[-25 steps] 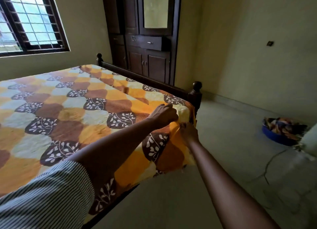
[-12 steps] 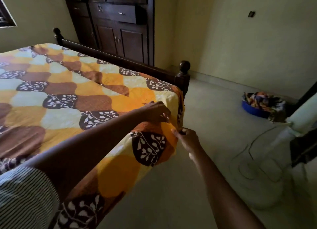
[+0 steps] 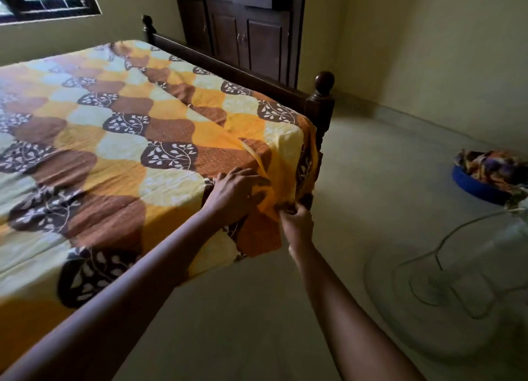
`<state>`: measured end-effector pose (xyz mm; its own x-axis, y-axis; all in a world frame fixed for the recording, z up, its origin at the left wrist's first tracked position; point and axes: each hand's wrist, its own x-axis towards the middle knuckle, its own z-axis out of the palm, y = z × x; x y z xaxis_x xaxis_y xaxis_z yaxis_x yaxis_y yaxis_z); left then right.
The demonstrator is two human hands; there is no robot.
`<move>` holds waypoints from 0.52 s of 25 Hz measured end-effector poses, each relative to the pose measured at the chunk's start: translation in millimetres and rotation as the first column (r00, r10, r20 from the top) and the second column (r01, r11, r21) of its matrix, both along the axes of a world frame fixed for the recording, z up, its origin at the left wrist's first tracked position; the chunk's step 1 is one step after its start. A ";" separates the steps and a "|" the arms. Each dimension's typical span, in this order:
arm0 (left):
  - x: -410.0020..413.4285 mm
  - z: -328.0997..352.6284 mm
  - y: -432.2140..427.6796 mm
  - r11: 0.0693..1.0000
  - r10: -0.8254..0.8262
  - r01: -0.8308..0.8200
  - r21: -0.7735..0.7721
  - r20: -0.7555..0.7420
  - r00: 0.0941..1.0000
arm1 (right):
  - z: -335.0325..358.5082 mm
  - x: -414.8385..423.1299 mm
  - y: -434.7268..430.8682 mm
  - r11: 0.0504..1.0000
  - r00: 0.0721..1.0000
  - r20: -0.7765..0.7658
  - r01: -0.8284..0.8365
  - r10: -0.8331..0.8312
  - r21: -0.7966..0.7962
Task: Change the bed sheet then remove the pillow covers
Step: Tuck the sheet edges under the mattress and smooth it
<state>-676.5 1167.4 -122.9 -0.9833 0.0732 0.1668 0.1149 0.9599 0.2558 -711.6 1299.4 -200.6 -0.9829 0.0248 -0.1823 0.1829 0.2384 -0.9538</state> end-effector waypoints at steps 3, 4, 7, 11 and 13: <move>41.0 -27.7 -1.1 0.922 0.107 -0.086 0.378 -0.035 0.994 | -17.7 23.3 4.7 0.998 1.000 -0.023 -0.011 0.010 -0.054; 65.2 -35.6 3.4 0.872 0.192 -0.187 0.452 0.035 0.981 | -25.2 33.8 3.7 0.993 0.994 0.053 -0.086 0.090 -0.086; 110.0 -65.5 8.7 0.440 0.386 -0.500 0.746 0.346 0.855 | -44.4 59.6 -10.0 0.913 0.880 0.325 -0.237 0.346 -0.331; 133.1 -112.2 12.3 -0.568 0.287 -0.470 0.676 0.697 0.657 | -61.8 76.5 -21.8 0.793 0.716 0.483 -0.163 0.504 -0.587; 130.5 -131.1 10.3 -0.725 0.295 -0.334 0.603 0.709 0.641 | -68.0 79.7 -22.9 0.758 0.688 0.486 -0.144 0.539 -0.637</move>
<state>-546.0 1177.7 -254.0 -0.5391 -0.4467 -0.7140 -0.0699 -0.8211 0.5665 -631.9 1276.6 -268.6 -0.5500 -0.5783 -0.6025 0.7699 -0.0716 -0.6341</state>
